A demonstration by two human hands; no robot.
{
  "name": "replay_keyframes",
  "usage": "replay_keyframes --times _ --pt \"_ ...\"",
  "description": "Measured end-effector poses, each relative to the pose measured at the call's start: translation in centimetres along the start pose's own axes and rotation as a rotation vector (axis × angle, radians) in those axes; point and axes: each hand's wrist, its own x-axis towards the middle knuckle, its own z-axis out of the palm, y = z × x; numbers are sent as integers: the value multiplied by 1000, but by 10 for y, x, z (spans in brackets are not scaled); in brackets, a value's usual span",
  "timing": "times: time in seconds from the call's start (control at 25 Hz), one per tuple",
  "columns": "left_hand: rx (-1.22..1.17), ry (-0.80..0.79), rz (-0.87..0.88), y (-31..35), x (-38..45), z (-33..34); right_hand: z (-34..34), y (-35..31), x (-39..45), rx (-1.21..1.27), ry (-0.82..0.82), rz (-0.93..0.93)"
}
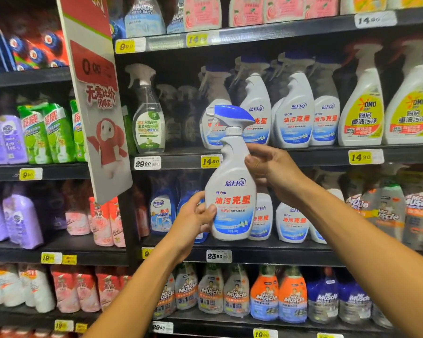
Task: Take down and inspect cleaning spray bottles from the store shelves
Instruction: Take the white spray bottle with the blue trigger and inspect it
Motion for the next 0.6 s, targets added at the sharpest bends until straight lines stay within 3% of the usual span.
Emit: replay_keyframes --times 0.2,0.44,0.6 --pt "-149 -22 -11 -5 1 4 -8 -10 0 -22 -84 32" --pt "-739 -88 -180 -8 0 13 0 -16 0 121 -199 82" --pt "-728 -242 -303 -2 -4 28 11 -27 -3 178 -279 112"
